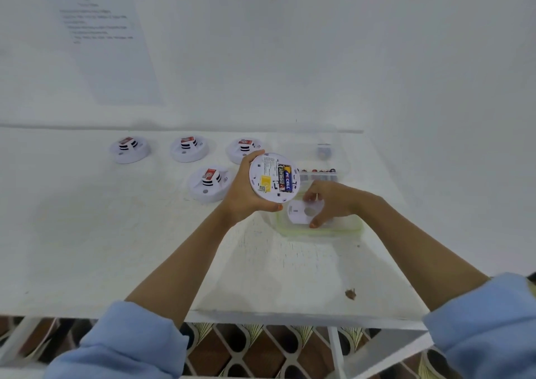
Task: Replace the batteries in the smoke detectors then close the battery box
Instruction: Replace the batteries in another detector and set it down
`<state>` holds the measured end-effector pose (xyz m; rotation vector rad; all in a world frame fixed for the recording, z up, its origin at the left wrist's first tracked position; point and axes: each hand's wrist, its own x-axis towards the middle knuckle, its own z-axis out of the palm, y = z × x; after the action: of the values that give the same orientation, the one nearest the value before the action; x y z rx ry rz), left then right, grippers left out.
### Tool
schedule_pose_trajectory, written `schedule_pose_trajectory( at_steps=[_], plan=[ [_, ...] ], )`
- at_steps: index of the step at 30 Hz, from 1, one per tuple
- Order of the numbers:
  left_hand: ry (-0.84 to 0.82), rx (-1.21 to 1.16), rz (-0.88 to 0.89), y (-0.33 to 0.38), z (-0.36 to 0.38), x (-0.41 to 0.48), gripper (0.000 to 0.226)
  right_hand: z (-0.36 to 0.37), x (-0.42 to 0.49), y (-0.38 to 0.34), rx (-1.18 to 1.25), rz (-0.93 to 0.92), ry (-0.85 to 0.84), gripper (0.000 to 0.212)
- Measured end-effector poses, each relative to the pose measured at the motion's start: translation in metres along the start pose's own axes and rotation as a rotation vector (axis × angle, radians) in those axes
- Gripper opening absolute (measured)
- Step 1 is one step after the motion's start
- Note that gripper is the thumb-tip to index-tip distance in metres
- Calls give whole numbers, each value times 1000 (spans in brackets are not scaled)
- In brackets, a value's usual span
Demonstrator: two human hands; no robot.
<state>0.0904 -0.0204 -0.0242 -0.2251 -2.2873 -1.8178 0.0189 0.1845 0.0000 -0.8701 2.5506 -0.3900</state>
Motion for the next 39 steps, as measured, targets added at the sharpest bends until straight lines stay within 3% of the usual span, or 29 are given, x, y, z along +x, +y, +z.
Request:
schedule_pose_trajectory(
  at_steps=[4, 9, 11, 16, 28, 39],
  plan=[
    [7, 8, 4, 3, -2, 1, 106, -10, -3, 1, -16, -17, 70, 66],
    [10, 32, 29, 5, -7, 13, 107, -58, -16, 8, 122, -71, 421, 61],
    [10, 19, 37, 6, -5, 22, 106, -67, -12, -4, 205, -171, 481, 59],
    [2, 3, 97, 8, -1, 52, 109, -64, 23, -34, 238, -305, 431, 62],
    [-130, -73, 109, -7, -11, 117, 100, -86, 73, -21, 183, -296, 441, 66],
    [-94, -82, 92, -6, -5, 135, 100, -99, 81, -6, 167, -318, 396, 64]
  ],
)
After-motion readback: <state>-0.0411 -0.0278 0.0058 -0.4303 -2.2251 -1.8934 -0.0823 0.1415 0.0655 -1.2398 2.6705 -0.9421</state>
